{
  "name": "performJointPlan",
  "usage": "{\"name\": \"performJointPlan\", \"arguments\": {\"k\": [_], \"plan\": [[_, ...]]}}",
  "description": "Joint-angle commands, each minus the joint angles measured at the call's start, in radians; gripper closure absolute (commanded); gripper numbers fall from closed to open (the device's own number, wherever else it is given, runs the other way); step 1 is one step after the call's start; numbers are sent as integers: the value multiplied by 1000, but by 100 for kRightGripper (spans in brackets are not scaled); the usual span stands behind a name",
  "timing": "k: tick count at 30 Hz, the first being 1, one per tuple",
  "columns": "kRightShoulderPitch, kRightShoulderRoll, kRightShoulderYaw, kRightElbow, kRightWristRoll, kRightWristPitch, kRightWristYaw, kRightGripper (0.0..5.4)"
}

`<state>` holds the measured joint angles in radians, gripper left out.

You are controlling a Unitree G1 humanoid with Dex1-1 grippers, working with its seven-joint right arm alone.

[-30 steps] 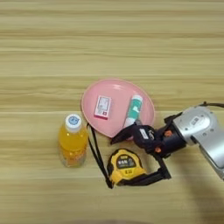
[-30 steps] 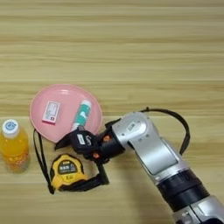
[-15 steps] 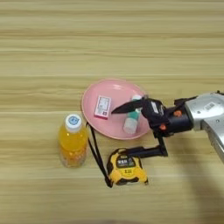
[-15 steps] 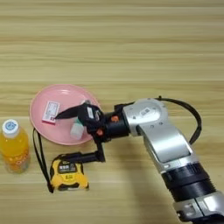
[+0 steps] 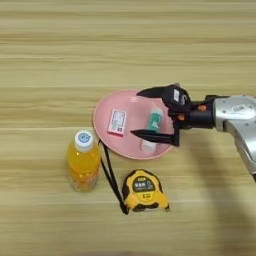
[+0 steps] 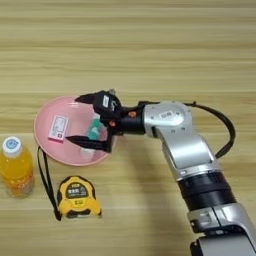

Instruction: Move the objects on the table

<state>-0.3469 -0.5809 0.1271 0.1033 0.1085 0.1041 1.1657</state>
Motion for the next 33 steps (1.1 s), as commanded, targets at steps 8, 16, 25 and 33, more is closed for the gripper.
{"name": "performJointPlan", "arguments": {"k": [8,16,25,33], "plan": [[-85,-40,-4,32,-78,22,-74,4],[-78,-45,14,48,-122,60,-83,4],[-68,-53,23,56,-146,81,-74,4],[-52,-72,37,54,-162,68,-55,4]]}}
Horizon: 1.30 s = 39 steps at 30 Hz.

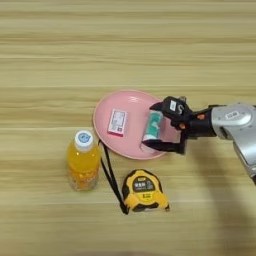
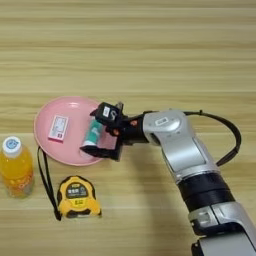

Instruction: Move the objects on the table

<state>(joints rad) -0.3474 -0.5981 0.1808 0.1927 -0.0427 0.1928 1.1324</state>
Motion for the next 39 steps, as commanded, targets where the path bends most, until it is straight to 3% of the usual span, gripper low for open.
{"name": "performJointPlan", "arguments": {"k": [1,17,27,39], "plan": [[-49,-59,-13,-33,-15,-28,-18,4],[-41,-139,-82,-28,25,-77,28,4],[-64,-62,-16,50,-45,-98,-71,4],[-104,14,4,111,-81,-126,-164,4]]}}
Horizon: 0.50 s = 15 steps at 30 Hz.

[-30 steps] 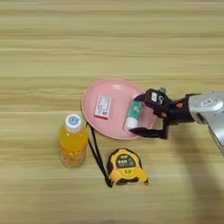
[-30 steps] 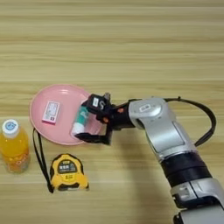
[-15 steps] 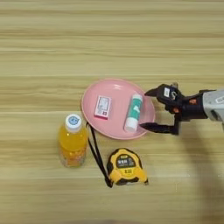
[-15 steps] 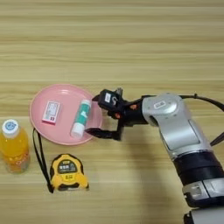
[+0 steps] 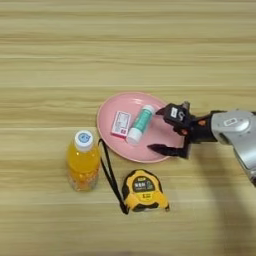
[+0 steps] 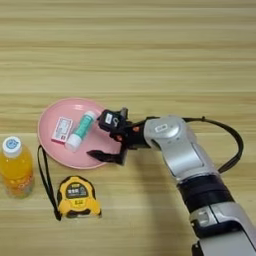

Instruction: Move the objects on the table

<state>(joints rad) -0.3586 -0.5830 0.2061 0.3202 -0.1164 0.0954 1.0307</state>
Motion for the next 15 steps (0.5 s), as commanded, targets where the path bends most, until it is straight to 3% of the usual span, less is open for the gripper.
{"name": "performJointPlan", "arguments": {"k": [1,15], "plan": [[-98,5,-25,-19,-5,-31,-69,4],[-123,20,-46,-28,6,-65,-91,4]]}}
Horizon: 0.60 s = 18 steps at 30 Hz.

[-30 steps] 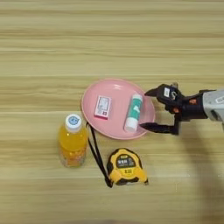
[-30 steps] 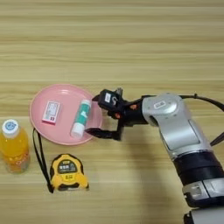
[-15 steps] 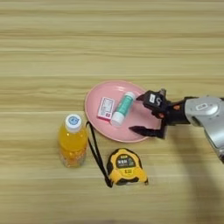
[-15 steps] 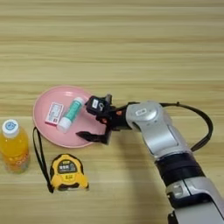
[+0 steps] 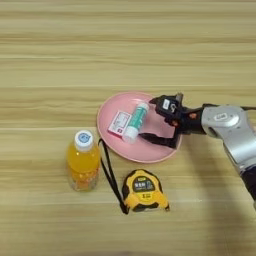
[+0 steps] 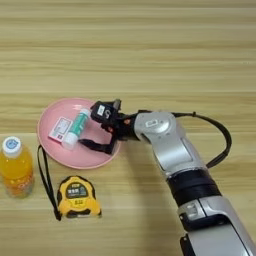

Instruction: Move the objects on the table

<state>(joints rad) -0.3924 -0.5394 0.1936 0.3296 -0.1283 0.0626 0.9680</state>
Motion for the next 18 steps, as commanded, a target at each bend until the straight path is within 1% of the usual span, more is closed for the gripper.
{"name": "performJointPlan", "arguments": {"k": [1,6,13,18], "plan": [[-91,-26,-34,-39,17,-36,-26,4],[-101,-28,-23,-32,11,-54,-12,4],[-135,-37,24,28,-6,-106,63,4],[-184,-43,63,113,-31,-163,121,4]]}}
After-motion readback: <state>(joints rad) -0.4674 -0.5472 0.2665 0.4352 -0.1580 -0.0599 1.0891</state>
